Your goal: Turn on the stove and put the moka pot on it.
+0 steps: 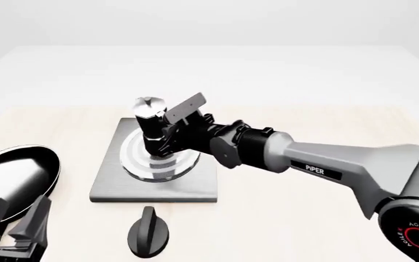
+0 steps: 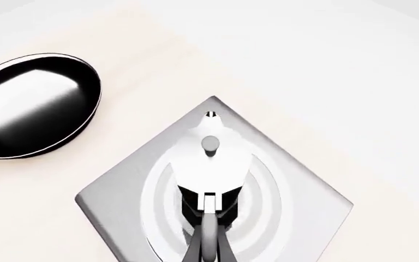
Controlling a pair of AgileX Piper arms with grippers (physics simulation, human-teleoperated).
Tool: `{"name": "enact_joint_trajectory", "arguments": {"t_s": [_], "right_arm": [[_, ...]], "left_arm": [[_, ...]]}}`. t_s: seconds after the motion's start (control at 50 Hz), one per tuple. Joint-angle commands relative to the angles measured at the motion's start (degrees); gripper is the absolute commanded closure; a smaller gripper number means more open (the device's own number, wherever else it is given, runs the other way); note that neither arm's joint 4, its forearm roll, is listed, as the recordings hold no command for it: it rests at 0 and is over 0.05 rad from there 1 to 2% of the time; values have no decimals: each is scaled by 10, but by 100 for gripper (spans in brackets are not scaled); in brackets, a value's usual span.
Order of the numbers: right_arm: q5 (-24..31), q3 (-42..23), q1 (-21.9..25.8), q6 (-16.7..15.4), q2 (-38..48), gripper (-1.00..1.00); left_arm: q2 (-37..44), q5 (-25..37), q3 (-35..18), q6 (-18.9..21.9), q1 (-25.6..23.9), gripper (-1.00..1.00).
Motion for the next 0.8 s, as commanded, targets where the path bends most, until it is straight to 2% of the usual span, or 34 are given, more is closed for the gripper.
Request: {"name": "enact_joint_trajectory", "arguments": {"t_s": [0.02, 0.18, 0.3, 0.58, 0.6, 0.8], "right_arm": [[0, -50, -11, -5, 45, 100], [-12, -53, -13, 0, 65, 100], [-28, -30, -7, 5, 68, 100], [-38, 2, -1, 9, 60, 100], [-37, 5, 0, 7, 57, -100], [-10, 41, 15, -1, -25, -100]], "left_arm": [[25, -22, 1, 0, 1, -100], [48, -41, 2, 1, 3, -100], [56, -48, 2, 3, 2, -100], [32, -28, 1, 3, 2, -100], [29, -25, 1, 3, 2, -100], [12, -13, 1, 4, 2, -100]]}}
